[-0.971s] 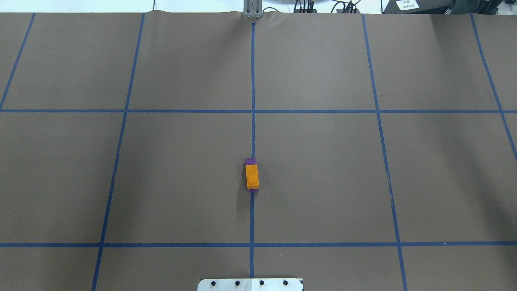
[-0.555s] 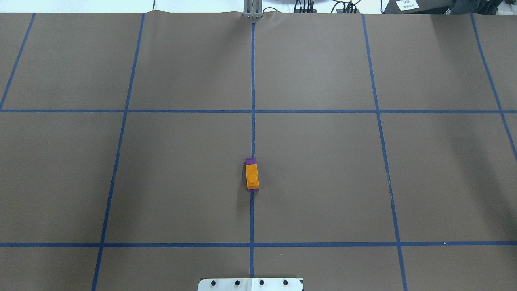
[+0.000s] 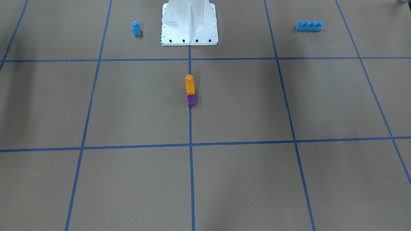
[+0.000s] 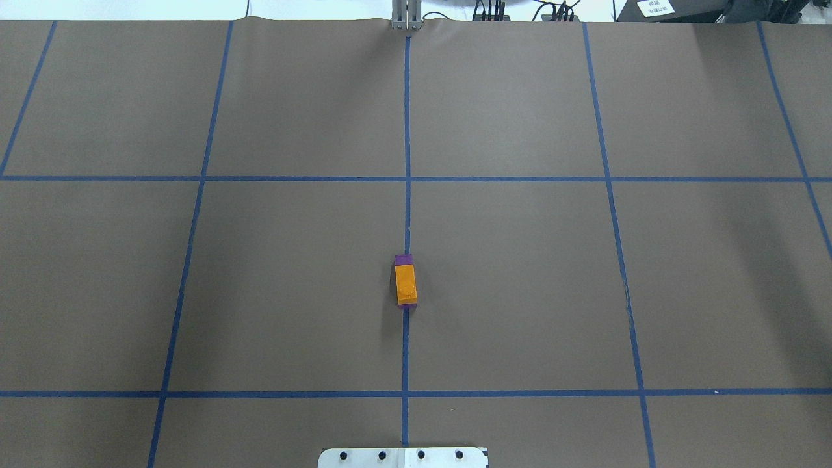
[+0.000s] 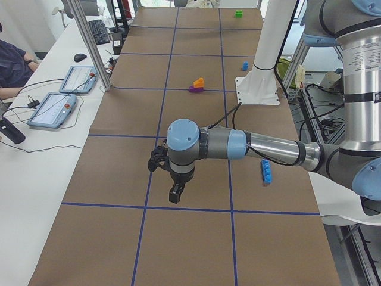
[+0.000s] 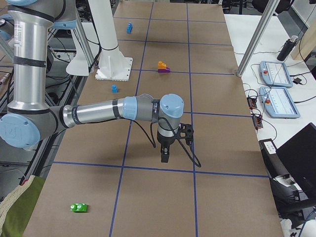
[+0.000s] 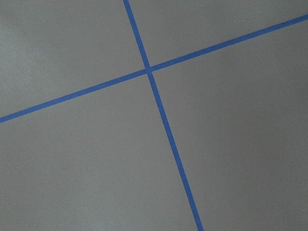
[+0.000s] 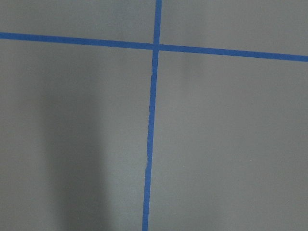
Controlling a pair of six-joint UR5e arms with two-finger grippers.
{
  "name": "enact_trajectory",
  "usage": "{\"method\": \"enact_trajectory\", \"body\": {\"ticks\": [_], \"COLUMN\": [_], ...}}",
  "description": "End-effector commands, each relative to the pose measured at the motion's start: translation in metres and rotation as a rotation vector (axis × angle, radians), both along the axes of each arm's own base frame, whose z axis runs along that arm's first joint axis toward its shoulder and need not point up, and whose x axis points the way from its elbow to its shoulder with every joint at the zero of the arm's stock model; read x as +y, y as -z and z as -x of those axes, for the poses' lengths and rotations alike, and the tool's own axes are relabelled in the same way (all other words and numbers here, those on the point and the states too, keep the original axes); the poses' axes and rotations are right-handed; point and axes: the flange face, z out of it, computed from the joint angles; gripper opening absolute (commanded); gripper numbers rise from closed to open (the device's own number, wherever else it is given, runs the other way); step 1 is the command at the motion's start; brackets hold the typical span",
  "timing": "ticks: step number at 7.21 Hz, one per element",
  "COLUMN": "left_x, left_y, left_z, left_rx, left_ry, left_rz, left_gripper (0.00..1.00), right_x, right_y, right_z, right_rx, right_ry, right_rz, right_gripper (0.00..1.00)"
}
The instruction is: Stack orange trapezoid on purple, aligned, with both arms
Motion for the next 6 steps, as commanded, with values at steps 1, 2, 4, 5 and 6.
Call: {"method": "enact_trajectory", "body": {"ticks": [1,2,4,5,6], "left_x": [0.001,0.001,0.007,0.008,0.008], "left_y": [0.002,0.001,-0.006,-0.008,-0.009], "left_z": [0.0,0.0,0.0,-0.001,0.0], "left_rx": [0.0,-0.003,-0.009,-0.008,-0.011], "left_ry": [-0.001,-0.001,-0.008,-0.007,-0.005], "left_rz": [-0.006,-0.004,0.008,0.012,0.019], "left_gripper": [1.0,1.0,1.0,1.0,1.0], "right_x": [0.002,0.002,0.003,0.003,0.004], "right_y": [-0.002,-0.002,-0.002,-0.003,-0.006], "right_z": [0.0,0.0,0.0,0.0,0.0], "right_rx": [-0.001,-0.001,-0.001,-0.001,0.0], "right_ry": [-0.002,-0.002,-0.002,-0.002,-0.001], "right_rz": [-0.011,-0.012,-0.011,-0.009,-0.005], "right_gripper": [1.0,1.0,1.0,1.0,1.0]}}
